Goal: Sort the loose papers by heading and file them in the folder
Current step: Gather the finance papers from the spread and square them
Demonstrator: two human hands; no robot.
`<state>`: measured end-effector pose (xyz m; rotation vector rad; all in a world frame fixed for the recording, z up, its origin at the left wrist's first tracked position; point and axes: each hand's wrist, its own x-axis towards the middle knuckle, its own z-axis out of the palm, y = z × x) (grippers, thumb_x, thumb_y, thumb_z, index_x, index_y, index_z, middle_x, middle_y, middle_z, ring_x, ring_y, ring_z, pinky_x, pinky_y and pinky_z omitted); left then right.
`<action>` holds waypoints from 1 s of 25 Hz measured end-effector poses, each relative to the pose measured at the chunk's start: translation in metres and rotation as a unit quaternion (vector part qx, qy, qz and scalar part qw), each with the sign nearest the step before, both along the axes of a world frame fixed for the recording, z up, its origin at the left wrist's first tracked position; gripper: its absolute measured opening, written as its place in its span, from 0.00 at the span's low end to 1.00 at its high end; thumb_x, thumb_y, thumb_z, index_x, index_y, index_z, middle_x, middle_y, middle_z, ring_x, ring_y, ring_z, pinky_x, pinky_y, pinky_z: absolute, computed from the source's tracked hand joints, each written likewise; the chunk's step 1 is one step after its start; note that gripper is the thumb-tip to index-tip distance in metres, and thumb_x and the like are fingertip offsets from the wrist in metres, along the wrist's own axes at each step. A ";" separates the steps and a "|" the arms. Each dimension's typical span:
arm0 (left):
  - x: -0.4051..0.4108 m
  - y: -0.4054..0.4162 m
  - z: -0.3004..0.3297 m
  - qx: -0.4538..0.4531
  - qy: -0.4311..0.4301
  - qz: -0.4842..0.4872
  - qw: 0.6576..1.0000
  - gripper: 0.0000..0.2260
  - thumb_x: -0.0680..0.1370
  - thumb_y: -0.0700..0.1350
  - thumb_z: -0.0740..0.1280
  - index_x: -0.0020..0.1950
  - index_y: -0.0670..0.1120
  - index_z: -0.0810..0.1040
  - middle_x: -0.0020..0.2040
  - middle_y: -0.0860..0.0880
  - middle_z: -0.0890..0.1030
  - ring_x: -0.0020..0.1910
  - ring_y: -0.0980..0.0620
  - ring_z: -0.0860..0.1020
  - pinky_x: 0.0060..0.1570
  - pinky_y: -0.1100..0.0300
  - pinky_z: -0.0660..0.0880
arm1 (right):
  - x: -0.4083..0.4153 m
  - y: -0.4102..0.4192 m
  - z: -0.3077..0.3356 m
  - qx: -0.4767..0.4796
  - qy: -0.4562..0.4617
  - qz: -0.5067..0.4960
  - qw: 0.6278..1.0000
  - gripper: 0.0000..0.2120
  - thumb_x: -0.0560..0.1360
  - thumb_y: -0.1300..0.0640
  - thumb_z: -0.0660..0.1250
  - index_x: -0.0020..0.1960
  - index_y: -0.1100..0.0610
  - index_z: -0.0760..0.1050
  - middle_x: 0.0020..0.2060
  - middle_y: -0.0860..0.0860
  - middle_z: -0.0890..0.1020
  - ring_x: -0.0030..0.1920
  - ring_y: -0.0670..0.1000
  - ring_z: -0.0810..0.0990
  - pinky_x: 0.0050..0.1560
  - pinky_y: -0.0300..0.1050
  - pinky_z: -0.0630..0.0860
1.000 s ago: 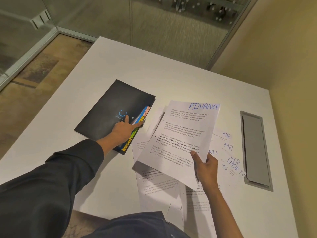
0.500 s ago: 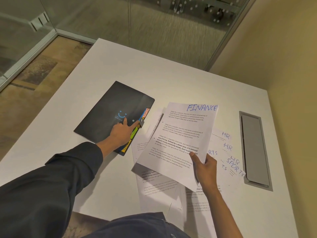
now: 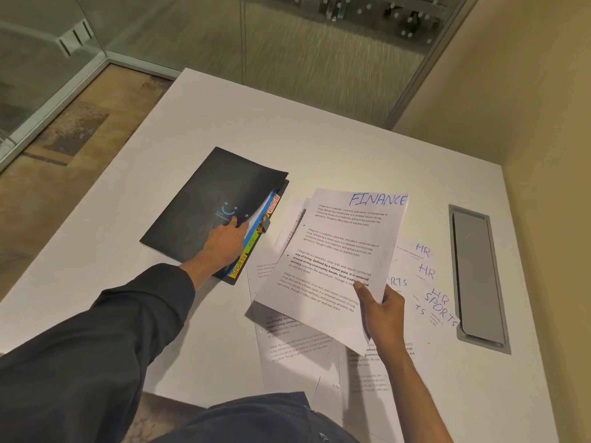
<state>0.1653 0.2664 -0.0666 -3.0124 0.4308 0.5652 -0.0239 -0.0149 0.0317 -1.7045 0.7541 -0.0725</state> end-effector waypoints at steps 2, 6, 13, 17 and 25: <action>-0.001 -0.002 -0.001 -0.016 -0.003 0.020 1.000 0.26 0.81 0.59 0.57 0.76 0.50 0.57 0.77 0.43 0.61 0.62 0.40 0.77 0.57 0.46 0.76 | -0.001 0.000 0.001 0.001 -0.002 -0.002 1.000 0.08 0.77 0.58 0.70 0.54 0.58 0.83 0.46 0.49 0.87 0.47 0.50 0.85 0.49 0.47 0.81; 0.000 -0.002 -0.004 -0.022 0.006 0.015 1.000 0.31 0.79 0.61 0.60 0.77 0.51 0.55 0.77 0.42 0.61 0.63 0.40 0.76 0.59 0.45 0.75 | -0.002 -0.004 0.003 0.002 -0.009 -0.006 1.000 0.08 0.77 0.58 0.70 0.55 0.59 0.82 0.46 0.49 0.86 0.47 0.48 0.85 0.42 0.37 0.78; -0.008 -0.013 0.011 0.003 0.027 0.024 0.999 0.35 0.77 0.57 0.66 0.77 0.50 0.51 0.78 0.40 0.56 0.64 0.39 0.75 0.58 0.49 0.76 | -0.001 0.003 0.002 0.013 -0.003 0.001 1.000 0.07 0.77 0.59 0.70 0.54 0.57 0.82 0.46 0.49 0.86 0.46 0.50 0.85 0.44 0.41 0.79; -0.015 -0.017 0.018 0.019 0.027 0.025 0.999 0.37 0.77 0.54 0.67 0.78 0.49 0.49 0.78 0.39 0.54 0.64 0.39 0.74 0.57 0.51 0.76 | -0.001 0.002 0.001 0.019 -0.003 -0.002 1.000 0.07 0.77 0.59 0.70 0.54 0.57 0.82 0.46 0.50 0.86 0.46 0.50 0.85 0.44 0.43 0.80; -0.006 0.003 0.048 -0.003 -0.002 -0.037 0.999 0.36 0.81 0.48 0.60 0.76 0.63 0.37 0.76 0.39 0.59 0.45 0.45 0.81 0.40 0.56 0.78 | 0.009 0.016 -0.001 0.068 0.001 0.008 0.998 0.08 0.76 0.60 0.71 0.55 0.58 0.82 0.46 0.50 0.87 0.47 0.49 0.86 0.48 0.43 0.81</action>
